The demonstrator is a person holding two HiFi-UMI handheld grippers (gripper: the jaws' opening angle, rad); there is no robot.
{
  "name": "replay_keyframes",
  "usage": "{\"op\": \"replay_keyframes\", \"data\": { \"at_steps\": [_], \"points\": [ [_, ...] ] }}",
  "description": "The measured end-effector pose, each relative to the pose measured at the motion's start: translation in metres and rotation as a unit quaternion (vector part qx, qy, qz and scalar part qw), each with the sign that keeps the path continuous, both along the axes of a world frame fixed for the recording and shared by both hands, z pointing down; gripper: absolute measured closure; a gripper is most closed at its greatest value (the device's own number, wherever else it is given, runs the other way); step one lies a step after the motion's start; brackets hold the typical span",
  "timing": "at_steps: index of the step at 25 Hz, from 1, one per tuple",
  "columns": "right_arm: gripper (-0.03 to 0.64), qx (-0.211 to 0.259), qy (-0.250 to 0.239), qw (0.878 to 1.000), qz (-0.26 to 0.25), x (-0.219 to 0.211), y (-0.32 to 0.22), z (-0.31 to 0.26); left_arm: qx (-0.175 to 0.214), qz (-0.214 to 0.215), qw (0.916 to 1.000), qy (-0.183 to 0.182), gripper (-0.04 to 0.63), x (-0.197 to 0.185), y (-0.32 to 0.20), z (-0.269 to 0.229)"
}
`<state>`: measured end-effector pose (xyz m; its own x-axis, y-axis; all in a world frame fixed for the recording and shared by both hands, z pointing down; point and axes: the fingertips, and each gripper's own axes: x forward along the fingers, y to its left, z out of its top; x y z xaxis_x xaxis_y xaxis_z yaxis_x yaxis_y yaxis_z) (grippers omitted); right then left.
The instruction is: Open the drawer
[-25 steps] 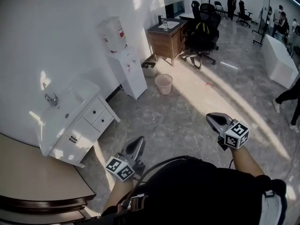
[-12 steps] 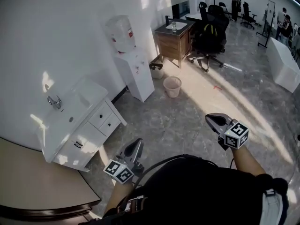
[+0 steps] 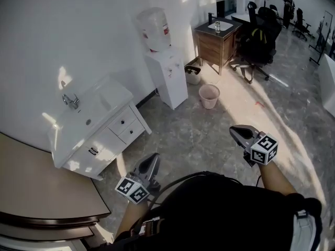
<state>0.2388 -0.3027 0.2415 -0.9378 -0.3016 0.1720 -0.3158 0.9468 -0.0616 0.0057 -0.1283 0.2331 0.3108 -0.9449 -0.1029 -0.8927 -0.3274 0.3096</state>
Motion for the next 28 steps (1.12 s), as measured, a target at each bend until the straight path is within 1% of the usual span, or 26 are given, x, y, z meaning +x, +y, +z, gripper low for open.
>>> {"op": "replay_keyframes", "data": {
  "at_steps": [2,5,8,11,14,18,22,25,28],
  "points": [
    [0.617,0.001,-0.006,1.000,-0.016,-0.008,-0.027,0.001,-0.002,-0.023,0.9997,-0.004,0.595,-0.006,-0.017,0.002],
    [0.617,0.002,-0.013,0.999,-0.039,-0.014,-0.071,-0.007,-0.007,-0.051,0.9987,0.006,0.595,-0.004,-0.049,-0.001],
    [0.617,0.014,-0.016,0.998,-0.061,-0.007,-0.117,-0.020,0.003,-0.061,0.9981,0.000,0.595,0.016,-0.090,-0.008],
    [0.617,0.011,-0.017,0.997,-0.074,0.006,-0.161,-0.020,0.008,-0.075,0.9972,0.003,0.595,0.036,-0.132,-0.017],
    [0.617,0.001,-0.020,0.997,-0.077,0.022,-0.197,-0.014,0.000,-0.079,0.9969,-0.001,0.595,0.054,-0.162,-0.013],
    [0.617,-0.005,-0.027,0.997,-0.078,0.031,-0.236,-0.010,-0.011,-0.088,0.9960,-0.009,0.595,0.061,-0.201,-0.013],
    [0.617,-0.014,-0.029,0.998,-0.062,0.046,-0.267,-0.003,-0.022,-0.070,0.9972,-0.010,0.595,0.066,-0.240,-0.012],
    [0.617,-0.024,-0.028,0.999,-0.031,0.066,-0.292,0.004,-0.021,-0.046,0.9987,-0.007,0.595,0.073,-0.274,-0.011],
    [0.617,-0.031,-0.024,0.999,0.002,0.078,-0.313,0.010,-0.021,-0.014,0.9996,-0.010,0.595,0.077,-0.305,-0.010]
  ]
}}
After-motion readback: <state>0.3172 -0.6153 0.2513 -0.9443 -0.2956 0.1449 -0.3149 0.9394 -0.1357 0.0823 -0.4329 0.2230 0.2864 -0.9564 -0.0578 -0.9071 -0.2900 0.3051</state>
